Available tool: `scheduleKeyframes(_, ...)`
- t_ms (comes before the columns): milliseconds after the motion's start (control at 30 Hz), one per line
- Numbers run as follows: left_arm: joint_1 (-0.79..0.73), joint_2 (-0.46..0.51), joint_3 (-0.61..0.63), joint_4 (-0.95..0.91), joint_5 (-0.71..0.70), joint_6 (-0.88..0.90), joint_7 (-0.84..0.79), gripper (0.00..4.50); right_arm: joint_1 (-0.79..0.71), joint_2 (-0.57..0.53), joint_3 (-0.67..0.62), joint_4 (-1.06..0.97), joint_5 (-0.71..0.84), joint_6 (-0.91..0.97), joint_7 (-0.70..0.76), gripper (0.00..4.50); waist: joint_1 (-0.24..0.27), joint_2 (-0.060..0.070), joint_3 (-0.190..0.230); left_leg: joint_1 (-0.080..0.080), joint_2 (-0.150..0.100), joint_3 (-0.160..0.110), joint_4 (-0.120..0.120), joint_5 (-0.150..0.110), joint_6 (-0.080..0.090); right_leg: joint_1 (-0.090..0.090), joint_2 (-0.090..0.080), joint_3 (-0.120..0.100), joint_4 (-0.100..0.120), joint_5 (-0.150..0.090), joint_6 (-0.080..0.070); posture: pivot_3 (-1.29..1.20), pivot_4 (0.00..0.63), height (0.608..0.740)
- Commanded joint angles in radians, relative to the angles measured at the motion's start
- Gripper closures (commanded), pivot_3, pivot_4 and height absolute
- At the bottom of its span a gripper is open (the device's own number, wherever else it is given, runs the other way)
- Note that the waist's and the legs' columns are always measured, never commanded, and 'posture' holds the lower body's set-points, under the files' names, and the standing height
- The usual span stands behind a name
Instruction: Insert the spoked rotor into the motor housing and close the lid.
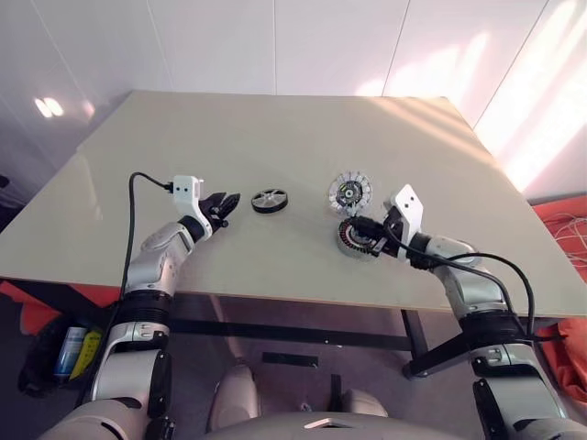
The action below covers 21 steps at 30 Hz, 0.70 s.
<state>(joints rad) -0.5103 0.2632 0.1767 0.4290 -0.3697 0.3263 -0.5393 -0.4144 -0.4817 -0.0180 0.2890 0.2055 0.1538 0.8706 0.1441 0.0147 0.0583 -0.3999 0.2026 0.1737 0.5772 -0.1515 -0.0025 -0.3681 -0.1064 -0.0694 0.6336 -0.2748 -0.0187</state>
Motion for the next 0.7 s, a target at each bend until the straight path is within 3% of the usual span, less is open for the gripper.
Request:
scheduleKeyframes(33, -0.021, 0.004, 0.010, -0.038, -0.010, -0.003, 0.001, 2.20, -0.037, -0.016, -0.030, -0.069, 0.032, 0.000, 0.000, 4.48, 0.000, 0.000, 0.000, 0.000, 0.000, 0.000, 0.000, 0.000, 0.000, 0.000, 0.000, 0.000, 0.000, 0.000, 0.000, 0.00, 0.000, 0.740)
scheduleKeyframes(700, -0.014, 0.005, 0.015, -0.049, -0.015, 0.006, 0.003, 2.20, 0.043, 0.005, 0.030, 0.003, -0.011, -0.011, 0.008, 4.48, 0.000, 0.000, 0.000, -0.001, 0.000, 0.000, 0.000, 0.000, 0.000, -0.001, 0.000, 0.000, -0.001, 0.000, 0.000, 0.00, 0.000, 0.740)
